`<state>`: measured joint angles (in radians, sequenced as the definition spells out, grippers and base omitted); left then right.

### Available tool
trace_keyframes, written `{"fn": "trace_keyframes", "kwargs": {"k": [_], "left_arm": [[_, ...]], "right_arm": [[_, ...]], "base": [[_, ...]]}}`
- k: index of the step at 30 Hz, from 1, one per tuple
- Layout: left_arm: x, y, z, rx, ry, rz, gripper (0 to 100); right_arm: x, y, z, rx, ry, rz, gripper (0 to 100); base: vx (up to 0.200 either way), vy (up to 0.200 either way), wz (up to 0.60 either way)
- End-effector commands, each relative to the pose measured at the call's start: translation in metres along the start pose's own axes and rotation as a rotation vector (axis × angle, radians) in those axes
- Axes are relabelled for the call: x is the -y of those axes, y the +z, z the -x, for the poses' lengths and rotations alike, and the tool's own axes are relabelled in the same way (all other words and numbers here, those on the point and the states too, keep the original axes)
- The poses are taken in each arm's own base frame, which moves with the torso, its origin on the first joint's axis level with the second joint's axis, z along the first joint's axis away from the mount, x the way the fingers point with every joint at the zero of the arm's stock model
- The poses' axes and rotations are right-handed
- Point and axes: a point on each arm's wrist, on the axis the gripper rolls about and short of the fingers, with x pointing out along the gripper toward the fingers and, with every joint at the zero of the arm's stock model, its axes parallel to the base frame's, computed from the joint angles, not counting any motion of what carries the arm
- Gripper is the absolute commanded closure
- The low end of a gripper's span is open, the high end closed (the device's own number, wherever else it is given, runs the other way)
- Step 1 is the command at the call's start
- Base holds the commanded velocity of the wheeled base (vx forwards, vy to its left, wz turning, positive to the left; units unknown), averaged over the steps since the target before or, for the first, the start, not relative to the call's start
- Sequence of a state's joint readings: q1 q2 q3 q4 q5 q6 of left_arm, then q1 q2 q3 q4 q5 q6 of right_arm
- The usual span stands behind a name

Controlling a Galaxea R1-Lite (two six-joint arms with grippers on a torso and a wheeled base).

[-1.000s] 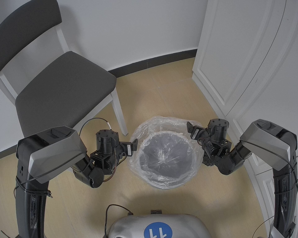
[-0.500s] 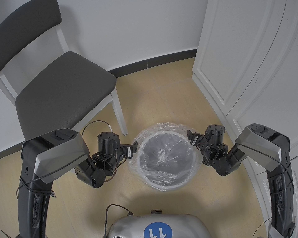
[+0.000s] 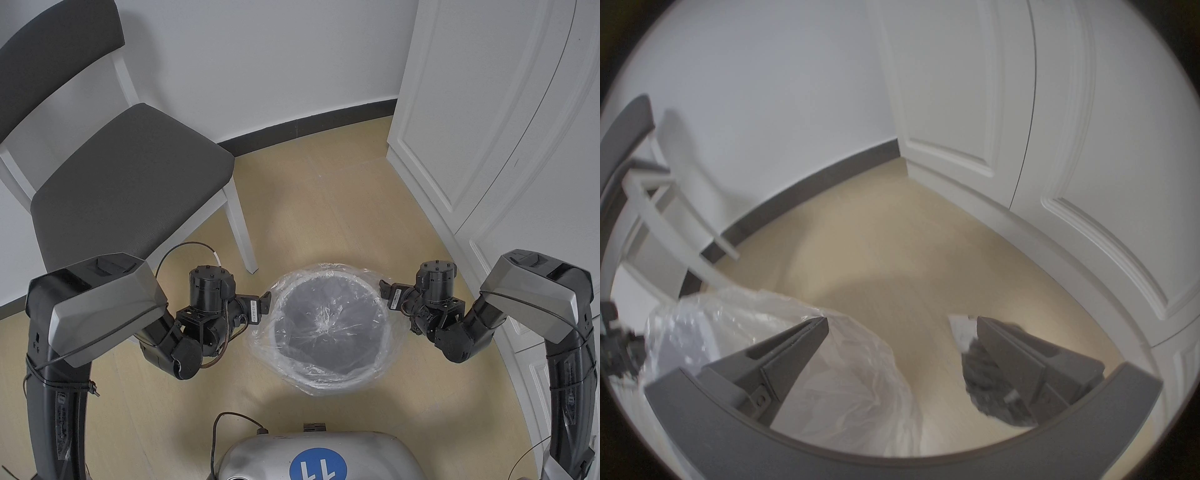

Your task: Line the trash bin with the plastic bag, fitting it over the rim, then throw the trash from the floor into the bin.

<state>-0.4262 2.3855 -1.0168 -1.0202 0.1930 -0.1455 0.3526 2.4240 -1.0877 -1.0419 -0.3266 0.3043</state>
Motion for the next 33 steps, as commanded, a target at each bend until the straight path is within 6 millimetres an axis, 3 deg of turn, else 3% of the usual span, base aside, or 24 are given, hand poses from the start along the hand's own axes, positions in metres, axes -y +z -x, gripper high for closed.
{"fn": "trace_keyframes", "kwargs": {"k": [1,5,13,17,19,24,29,33], "left_arm": [[0.0,0.025,0.034,0.033,-0.019,-0.032,0],[-0.002,0.028,0.05,0.027,-0.045,-0.095,0],[0.012,0.031,0.072,0.03,-0.097,-0.122,0],[0.027,0.029,0.085,0.022,-0.141,-0.138,0],[0.04,0.02,0.094,-0.002,-0.179,-0.16,0],[0.056,0.001,0.102,-0.053,-0.231,-0.233,0],[0.065,-0.023,0.099,-0.114,-0.252,-0.295,0],[0.067,-0.03,0.099,-0.131,-0.256,-0.307,0]], "right_arm": [[0.001,0.034,0.047,0.031,0.03,0.098,0],[0.001,0.035,0.077,-0.002,0.074,0.199,0],[-0.014,0.022,0.115,-0.011,0.165,0.312,0],[-0.026,0.009,0.134,-0.044,0.226,0.355,0],[-0.035,-0.008,0.145,-0.091,0.272,0.395,0],[-0.034,-0.036,0.149,-0.174,0.291,0.489,0],[-0.034,-0.052,0.146,-0.211,0.297,0.525,0],[-0.035,-0.06,0.15,-0.221,0.324,0.538,0]], "base": [[0.0,0.0,0.0],[0.0,0.0,0.0],[0.0,0.0,0.0],[0.0,0.0,0.0],[0.0,0.0,0.0],[0.0,0.0,0.0],[0.0,0.0,0.0],[0.0,0.0,0.0]]}}
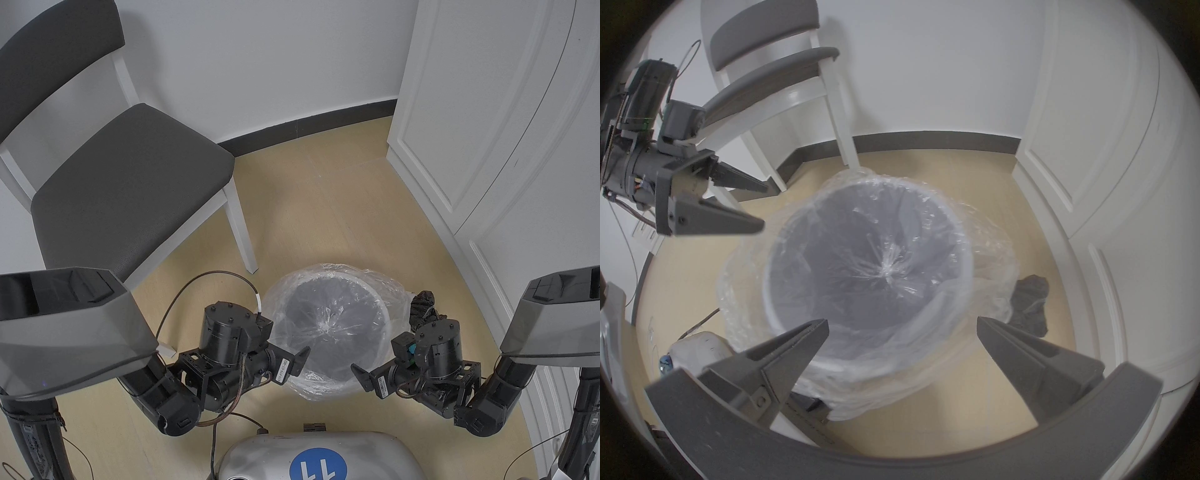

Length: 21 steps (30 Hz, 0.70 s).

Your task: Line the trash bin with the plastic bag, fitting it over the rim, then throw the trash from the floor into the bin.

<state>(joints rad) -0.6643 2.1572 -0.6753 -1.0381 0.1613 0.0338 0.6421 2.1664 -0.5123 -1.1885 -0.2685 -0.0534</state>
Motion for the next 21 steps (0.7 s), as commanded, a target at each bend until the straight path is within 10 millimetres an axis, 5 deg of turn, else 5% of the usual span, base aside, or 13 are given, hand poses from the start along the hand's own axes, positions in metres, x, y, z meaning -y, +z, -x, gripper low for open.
{"fn": "trace_keyframes", "kwargs": {"k": [1,7,21], "left_arm": [[0.007,-0.014,-0.004,-0.045,-0.015,-0.02,0],[0.006,-0.022,0.002,-0.077,-0.021,-0.072,0],[0.009,-0.042,-0.007,-0.144,-0.038,-0.109,0]], "right_arm": [[-0.009,-0.017,0.001,-0.049,0.034,0.036,0],[-0.017,-0.025,0.009,-0.052,0.066,0.102,0],[-0.023,-0.048,-0.007,-0.119,0.072,0.127,0]], "base": [[0.0,0.0,0.0],[0.0,0.0,0.0],[0.0,0.0,0.0]]}}
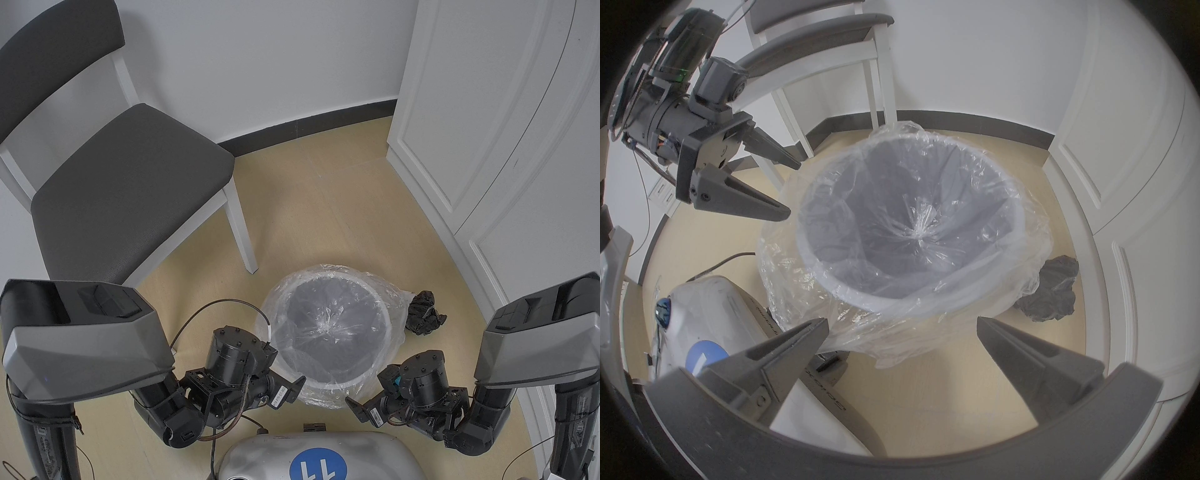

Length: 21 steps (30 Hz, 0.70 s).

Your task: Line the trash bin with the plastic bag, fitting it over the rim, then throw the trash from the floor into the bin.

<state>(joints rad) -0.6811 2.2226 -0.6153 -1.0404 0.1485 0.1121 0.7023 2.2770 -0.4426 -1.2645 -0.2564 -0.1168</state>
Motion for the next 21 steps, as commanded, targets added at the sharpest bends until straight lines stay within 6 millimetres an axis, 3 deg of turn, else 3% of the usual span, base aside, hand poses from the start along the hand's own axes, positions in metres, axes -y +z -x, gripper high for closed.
{"fn": "trace_keyframes", "kwargs": {"k": [1,11,21], "left_arm": [[0.002,-0.008,-0.006,-0.026,-0.003,-0.004,0],[-0.001,-0.014,-0.021,-0.042,0.019,0.006,0],[-0.004,-0.022,-0.033,-0.052,0.037,0.012,0]], "right_arm": [[-0.002,-0.009,-0.01,-0.033,0.0,0.006,0],[0.001,-0.014,-0.03,-0.037,-0.023,-0.021,0],[0.009,-0.034,-0.066,-0.008,-0.073,-0.063,0]], "base": [[0.0,0.0,0.0],[0.0,0.0,0.0],[0.0,0.0,0.0]]}}
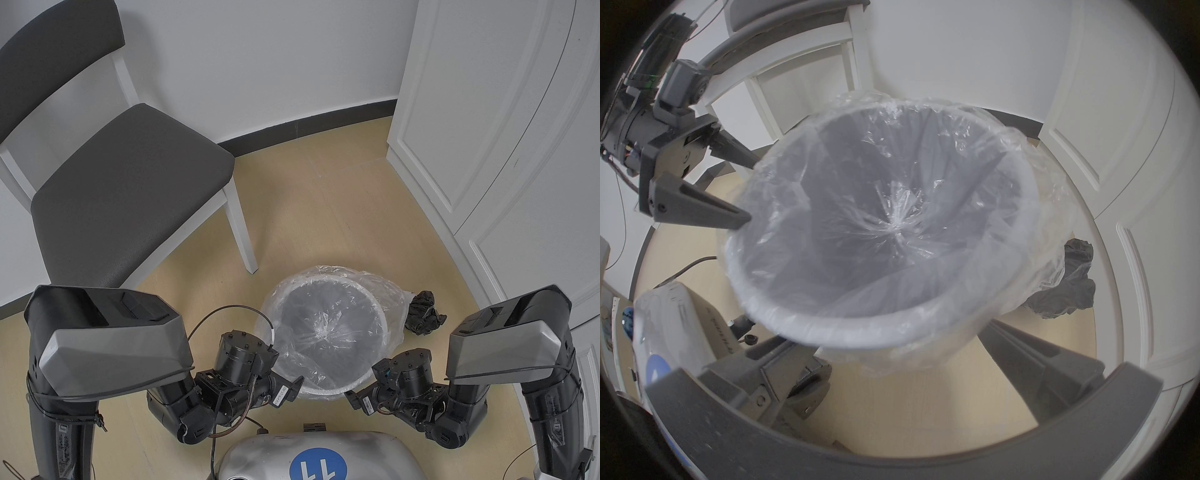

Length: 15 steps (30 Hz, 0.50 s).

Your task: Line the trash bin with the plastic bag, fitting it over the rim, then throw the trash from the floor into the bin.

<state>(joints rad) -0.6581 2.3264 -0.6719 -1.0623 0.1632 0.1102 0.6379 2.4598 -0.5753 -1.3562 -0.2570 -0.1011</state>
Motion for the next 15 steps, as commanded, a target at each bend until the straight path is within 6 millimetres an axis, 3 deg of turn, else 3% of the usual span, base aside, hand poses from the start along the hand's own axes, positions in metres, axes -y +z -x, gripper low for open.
{"fn": "trace_keyframes", "kwargs": {"k": [1,10,15], "left_arm": [[-0.002,-0.007,-0.008,-0.022,0.007,0.003,0],[-0.004,-0.005,-0.006,-0.016,0.01,0.006,0],[-0.009,0.002,0.001,0.006,0.021,0.012,0]], "right_arm": [[0.001,-0.021,-0.019,-0.033,-0.018,-0.005,0],[0.001,-0.02,-0.017,-0.011,-0.012,-0.008,0],[0.002,0.009,0.023,0.077,0.031,0.008,0]], "base": [[0.0,0.0,0.0],[0.0,0.0,0.0],[0.0,0.0,0.0]]}}
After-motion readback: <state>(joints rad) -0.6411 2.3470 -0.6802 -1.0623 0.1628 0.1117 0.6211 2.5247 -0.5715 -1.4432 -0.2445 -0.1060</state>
